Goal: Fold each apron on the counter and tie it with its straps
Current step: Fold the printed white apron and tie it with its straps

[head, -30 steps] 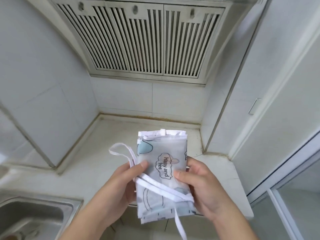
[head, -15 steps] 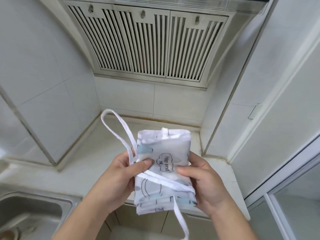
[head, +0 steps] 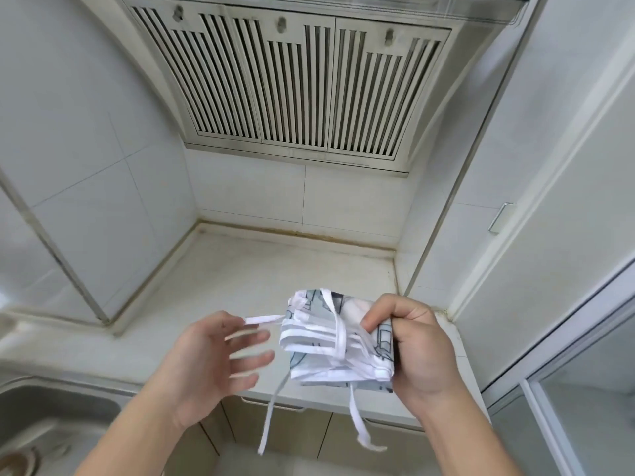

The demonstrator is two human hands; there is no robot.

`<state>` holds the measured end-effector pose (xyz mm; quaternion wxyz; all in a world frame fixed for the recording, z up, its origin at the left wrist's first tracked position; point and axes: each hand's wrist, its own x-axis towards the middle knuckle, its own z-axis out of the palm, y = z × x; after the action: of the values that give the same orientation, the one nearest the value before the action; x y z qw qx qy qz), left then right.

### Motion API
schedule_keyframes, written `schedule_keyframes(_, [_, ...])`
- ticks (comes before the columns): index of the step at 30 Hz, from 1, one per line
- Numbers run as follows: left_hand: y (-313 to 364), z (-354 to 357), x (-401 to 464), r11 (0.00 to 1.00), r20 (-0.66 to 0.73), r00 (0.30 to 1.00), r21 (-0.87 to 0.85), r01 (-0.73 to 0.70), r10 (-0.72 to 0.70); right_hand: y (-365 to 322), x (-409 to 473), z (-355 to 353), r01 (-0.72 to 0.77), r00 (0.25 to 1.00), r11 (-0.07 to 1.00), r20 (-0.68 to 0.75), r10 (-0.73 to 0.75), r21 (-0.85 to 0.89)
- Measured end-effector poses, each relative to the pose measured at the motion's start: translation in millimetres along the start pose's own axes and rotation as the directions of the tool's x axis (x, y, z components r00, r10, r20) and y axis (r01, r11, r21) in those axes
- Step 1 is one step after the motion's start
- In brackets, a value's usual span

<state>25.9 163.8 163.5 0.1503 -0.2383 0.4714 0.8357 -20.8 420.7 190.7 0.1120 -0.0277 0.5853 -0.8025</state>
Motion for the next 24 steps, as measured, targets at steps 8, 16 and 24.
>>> schedule_keyframes(8, [31,27,-34,0.716,0.020,0.872,0.562,-0.414,0.489,-11,-10,6,0.094,0.993,0.946,0.103,-0.065,-0.309])
schedule_keyframes(16, [16,62,-48,0.822,0.264,0.959,0.521,-0.231,0.103,-12,-22,10,0.213,0.969,0.924,0.188,-0.159,-0.317])
schedule_keyframes(24, [7,60,-40,0.675,0.322,0.911,0.615,-0.407,0.256,-5,-29,-10,0.269,0.940,0.896,0.298,-0.164,-0.354])
